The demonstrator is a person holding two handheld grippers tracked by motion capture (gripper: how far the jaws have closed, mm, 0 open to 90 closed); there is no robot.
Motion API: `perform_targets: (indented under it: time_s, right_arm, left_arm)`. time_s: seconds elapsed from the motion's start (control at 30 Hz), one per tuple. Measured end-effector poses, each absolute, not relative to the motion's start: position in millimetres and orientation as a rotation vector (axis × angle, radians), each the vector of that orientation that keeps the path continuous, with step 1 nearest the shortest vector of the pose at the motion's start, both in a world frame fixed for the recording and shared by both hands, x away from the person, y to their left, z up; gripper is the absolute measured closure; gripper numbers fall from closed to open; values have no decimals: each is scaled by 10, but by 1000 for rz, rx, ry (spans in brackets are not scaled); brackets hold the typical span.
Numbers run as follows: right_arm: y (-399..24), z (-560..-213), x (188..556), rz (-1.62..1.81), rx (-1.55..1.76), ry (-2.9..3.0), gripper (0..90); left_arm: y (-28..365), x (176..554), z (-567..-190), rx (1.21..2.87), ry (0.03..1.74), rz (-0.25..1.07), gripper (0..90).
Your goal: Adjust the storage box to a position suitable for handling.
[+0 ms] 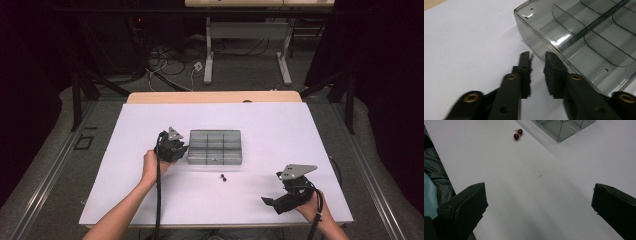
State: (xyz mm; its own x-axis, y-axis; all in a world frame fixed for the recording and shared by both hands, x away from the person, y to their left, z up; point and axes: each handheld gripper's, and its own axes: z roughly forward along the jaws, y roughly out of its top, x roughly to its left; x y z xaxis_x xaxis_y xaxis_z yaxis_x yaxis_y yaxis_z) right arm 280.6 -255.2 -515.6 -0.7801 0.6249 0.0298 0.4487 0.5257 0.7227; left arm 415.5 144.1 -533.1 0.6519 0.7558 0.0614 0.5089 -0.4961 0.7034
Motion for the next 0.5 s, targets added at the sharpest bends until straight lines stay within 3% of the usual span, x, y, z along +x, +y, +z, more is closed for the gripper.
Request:
perform_targets:
  time_s: [0.07,0.5]
  right_arm:
    - [-2553,-5156,2807,1099,907,2534,0]
    - [-2559,-5151,2799,1102,916,2531,0]
  left_arm:
    - [1476,4121,-5296,2193,989,485,619]
    - [1580,3916,-5147,2223,1007,472,242]
